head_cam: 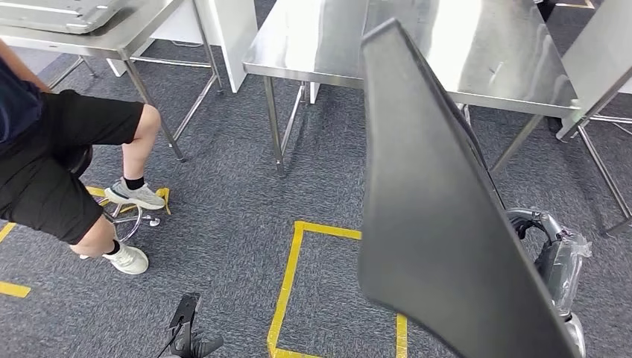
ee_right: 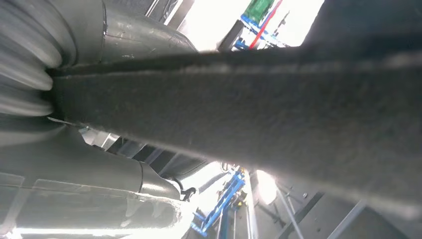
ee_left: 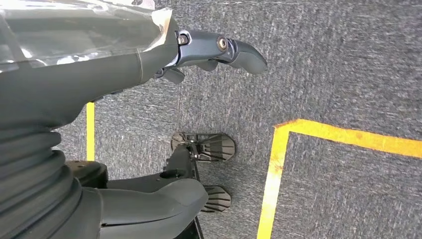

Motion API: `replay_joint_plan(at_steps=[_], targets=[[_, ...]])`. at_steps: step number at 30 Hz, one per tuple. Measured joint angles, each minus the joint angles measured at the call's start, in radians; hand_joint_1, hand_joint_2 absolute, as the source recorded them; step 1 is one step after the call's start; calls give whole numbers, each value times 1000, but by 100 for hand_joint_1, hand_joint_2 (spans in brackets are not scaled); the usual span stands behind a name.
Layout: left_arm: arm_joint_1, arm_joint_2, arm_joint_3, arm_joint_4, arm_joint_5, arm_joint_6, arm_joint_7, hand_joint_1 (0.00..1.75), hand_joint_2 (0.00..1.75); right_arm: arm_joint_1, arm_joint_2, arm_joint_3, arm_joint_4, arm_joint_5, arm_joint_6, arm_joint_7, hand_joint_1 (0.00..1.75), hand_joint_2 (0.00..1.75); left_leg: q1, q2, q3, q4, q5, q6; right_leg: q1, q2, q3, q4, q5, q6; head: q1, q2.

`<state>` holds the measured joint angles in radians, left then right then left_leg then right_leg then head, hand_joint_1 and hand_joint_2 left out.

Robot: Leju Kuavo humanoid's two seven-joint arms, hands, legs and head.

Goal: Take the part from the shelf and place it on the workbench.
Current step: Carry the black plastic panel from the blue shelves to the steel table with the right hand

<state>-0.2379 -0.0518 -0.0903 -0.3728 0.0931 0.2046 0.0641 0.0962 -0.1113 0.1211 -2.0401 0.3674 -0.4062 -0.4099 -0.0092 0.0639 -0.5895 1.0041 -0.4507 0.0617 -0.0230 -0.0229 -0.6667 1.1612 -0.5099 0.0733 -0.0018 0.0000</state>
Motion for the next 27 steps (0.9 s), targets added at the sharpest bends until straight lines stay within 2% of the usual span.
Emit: replay_joint_plan(at_steps=[1, 2, 3, 5, 6, 8, 9, 10, 11, 12, 13, 14, 16, 17, 18, 22, 27], targets=[[0, 0, 2, 0, -1, 0, 0, 0, 175, -1, 0, 0, 0, 0, 1, 0, 175, 175, 0, 8, 0, 6, -6, -8, -2, -21, 37, -67, 23, 6, 2, 0], [0, 1, 3, 0, -3, 0, 0, 0, 175, -2, 0, 0, 0, 0, 3, 0, 175, 175, -2, 15, 1, 12, -11, -16, -2, -35, 64, -115, 39, 4, 3, 0], [0, 2, 4, 0, -5, 0, 0, 0, 175, -3, 0, 0, 0, 0, 6, 0, 175, 175, -5, 23, 2, 16, -15, -22, -2, -41, 75, -135, 45, -2, 2, 0], [0, 2, 6, -1, -7, 0, 0, 0, 175, -3, 1, 1, 0, 0, 11, 0, 175, 175, -3, 39, 6, 17, -19, -30, -2, -17, 72, -134, 49, -19, -1, 0], [-1, 2, 7, -1, -8, 0, 0, 0, 175, -3, 1, 1, 0, 0, 13, 0, 175, 175, 0, 32, 6, 22, -25, -36, -5, -7, 72, -134, 50, -25, -2, 0], [-1, 2, 9, -2, -8, 0, 0, 0, 175, -5, 1, 0, 0, -1, 16, -1, 175, 175, 8, -14, -15, 75, -68, -49, -12, 12, 72, -135, 54, -38, -5, 0], [0, 2, 10, -3, -8, 0, 0, 0, 175, -6, 2, 1, 0, -1, 18, -1, 175, 175, 11, -41, -41, 133, -102, -55, -13, 19, 71, -135, 55, -43, -7, 0], [2, 2, 11, -3, -8, 0, 0, 0, 175, -7, 2, 1, 0, -1, 19, -1, 175, 175, 12, -56, -73, 202, -136, -58, -13, 26, 70, -135, 55, -46, -8, 0], [5, 2, 13, -3, -8, 0, 0, 0, 175, -7, 2, 1, 0, -2, 20, -2, 175, 175, 13, -61, -103, 262, -158, -60, -13, 33, 70, -135, 54, -48, -9, 0], [8, 2, 14, -3, -8, 0, 0, 0, 175, -7, 2, 1, 0, -2, 21, -3, 175, 175, 14, -63, -121, 296, -163, -61, -13, 40, 70, -135, 54, -48, -9, 0], [10, 2, 16, -3, -8, 0, 0, 0, 175, -7, 3, 1, 0, -1, 22, -4, 175, 175, 15, -63, -119, 286, -145, -60, -13, 47, 71, -135, 54, -48, -9, 0], [10, 2, 17, -3, -9, 0, 0, 0, 175, -7, 3, 1, 0, 0, 23, -6, 175, 175, 17, -63, -97, 237, -111, -59, -14, 53, 72, -135, 54, -48, -10, 0], [9, 2, 18, -3, -10, 0, 0, 0, 175, -7, 3, 1, 0, 5, 24, -11, 175, 175, 21, -73, -28, 97, -45, -57, -12, 61, 74, -134, 54, -46, -10, 0], [8, 1, 18, -3, -11, 0, 0, 0, 175, -8, 3, 1, 0, 8, 24, -13, 175, 175, 21, -78, -5, 50, -29, -55, -10, 63, 74, -134, 54, -43, -10, 0], [8, 1, 18, -3, -11, -1, 0, 0, 175, -8, 3, 1, 0, 9, 25, -14, 175, 175, 20, -82, 5, 26, -24, -53, -7, 65, 72, -135, 55, -39, -9, 0], [9, -2, 19, -3, -17, -2, 0, 0, 175, -8, 3, 3, 0, 13, 25, -18, 175, 175, 11, -83, 5, 16, -19, -44, -2, 66, 72, -142, 54, -34, -8, 0], [9, -4, 25, -3, -23, -2, 0, 0, 175, -8, 1, 5, 0, -7, 44, -25, 175, 175, 6, -84, 1, 17, -15, -33, -6, 66, 78, -156, 64, -22, -7, 0]])
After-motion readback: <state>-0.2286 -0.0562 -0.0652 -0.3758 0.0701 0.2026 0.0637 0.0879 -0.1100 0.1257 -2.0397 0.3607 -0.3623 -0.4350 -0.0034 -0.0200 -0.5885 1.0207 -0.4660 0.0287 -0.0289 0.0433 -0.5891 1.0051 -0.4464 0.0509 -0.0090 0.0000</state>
